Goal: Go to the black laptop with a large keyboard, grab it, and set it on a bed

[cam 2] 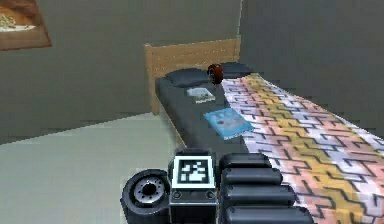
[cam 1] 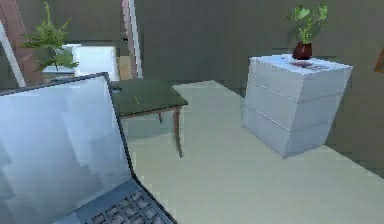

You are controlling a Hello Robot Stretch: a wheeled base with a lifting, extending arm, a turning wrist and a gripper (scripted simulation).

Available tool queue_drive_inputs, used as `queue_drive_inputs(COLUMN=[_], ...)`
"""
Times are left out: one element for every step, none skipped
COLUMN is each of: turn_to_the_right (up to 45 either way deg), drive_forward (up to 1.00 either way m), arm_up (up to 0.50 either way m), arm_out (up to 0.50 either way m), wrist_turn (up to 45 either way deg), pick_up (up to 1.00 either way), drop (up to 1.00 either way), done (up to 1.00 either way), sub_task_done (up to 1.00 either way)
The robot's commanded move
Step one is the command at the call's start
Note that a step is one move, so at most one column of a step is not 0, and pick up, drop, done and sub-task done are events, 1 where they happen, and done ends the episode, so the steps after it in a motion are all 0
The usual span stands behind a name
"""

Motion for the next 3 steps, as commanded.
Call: queue_drive_inputs(turn_to_the_right=[45.0, 18.0, 0.0], drive_forward=[0.00, 0.00, 1.00], arm_up=[0.00, 0.00, 0.00], arm_out=[0.00, 0.00, 0.00], wrist_turn=[0.0, 0.0, 0.0], pick_up=[0.00, 0.00, 0.00], drop=[0.00, 0.00, 0.00], done=[0.00, 0.00, 0.00], sub_task_done=[0.00, 0.00, 0.00])
